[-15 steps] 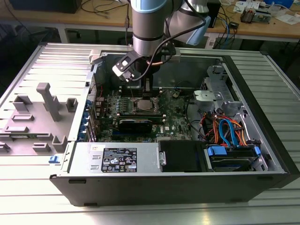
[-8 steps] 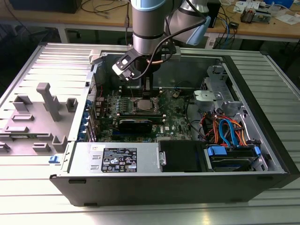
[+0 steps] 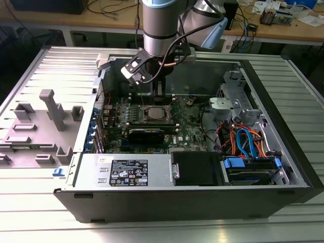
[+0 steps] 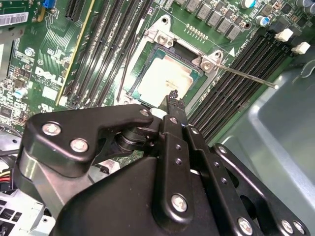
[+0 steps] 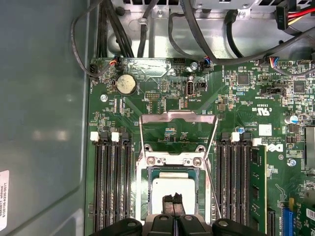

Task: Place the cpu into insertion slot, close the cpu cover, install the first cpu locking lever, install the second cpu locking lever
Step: 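Close the cpu cover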

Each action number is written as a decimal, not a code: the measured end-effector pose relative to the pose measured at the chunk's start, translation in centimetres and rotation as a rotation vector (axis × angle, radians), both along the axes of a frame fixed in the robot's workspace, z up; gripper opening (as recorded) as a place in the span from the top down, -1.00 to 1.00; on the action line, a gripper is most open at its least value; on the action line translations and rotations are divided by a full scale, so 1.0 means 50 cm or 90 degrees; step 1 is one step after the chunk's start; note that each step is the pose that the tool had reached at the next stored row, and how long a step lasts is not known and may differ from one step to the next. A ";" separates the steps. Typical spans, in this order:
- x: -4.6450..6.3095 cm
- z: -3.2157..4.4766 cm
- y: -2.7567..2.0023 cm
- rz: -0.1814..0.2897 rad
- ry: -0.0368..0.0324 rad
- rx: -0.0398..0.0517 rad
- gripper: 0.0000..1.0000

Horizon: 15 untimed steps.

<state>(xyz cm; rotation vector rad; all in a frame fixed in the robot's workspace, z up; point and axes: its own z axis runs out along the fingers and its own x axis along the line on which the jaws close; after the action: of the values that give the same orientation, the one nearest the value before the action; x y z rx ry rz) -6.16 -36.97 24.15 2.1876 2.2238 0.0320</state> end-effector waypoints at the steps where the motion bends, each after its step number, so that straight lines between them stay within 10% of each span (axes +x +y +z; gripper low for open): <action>1: 0.000 0.000 0.0000 0.000 0.0000 0.0000 0.79; 15: 0.006 0.001 0.0000 0.000 0.0001 -0.0001 0.79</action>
<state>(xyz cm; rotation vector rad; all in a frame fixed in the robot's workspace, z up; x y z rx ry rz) -5.86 -36.97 24.18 2.1875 2.2238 0.0316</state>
